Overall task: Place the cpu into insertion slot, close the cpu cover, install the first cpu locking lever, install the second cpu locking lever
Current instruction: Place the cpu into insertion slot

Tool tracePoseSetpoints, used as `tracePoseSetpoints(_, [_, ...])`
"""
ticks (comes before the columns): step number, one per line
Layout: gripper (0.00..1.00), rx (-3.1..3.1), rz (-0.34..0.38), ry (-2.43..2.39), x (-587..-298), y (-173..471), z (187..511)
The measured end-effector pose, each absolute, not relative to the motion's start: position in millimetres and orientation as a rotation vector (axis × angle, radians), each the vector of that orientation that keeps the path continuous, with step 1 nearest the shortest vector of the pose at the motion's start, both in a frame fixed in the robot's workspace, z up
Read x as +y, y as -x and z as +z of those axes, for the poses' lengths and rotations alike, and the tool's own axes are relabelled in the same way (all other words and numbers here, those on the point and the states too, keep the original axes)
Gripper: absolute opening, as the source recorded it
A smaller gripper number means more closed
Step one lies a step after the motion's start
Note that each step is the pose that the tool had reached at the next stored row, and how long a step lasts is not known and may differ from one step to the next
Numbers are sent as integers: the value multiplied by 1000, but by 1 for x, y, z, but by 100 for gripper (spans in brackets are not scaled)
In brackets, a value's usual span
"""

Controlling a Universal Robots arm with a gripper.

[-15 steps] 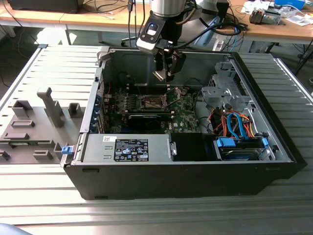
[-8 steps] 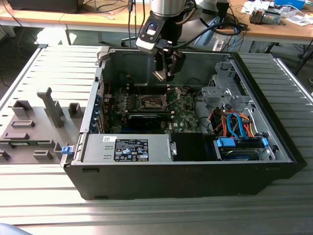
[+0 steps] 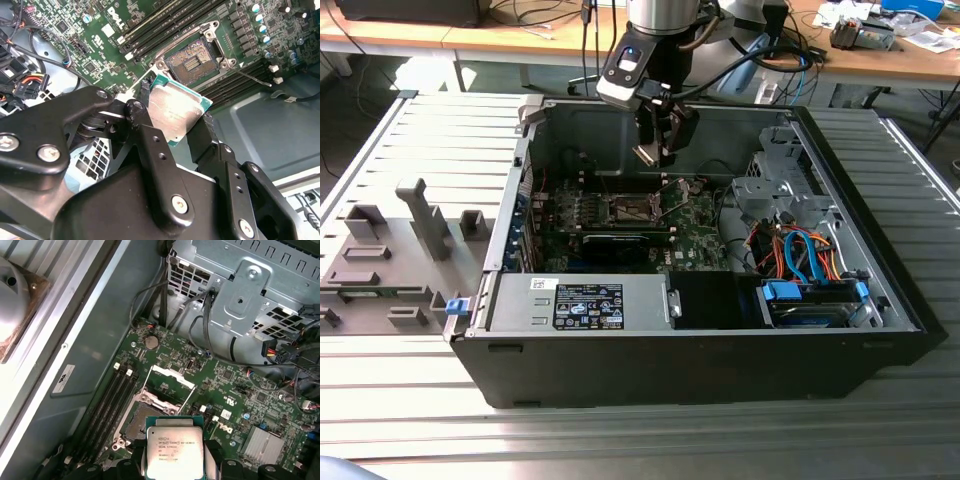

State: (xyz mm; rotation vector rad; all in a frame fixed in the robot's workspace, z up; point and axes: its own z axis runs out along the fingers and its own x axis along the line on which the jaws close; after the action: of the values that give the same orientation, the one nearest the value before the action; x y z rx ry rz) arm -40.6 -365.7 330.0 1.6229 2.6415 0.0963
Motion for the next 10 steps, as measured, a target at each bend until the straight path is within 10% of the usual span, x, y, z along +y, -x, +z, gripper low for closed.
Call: tracePoseSetpoints(10, [54,2622,93,-1652,-366,41,330])
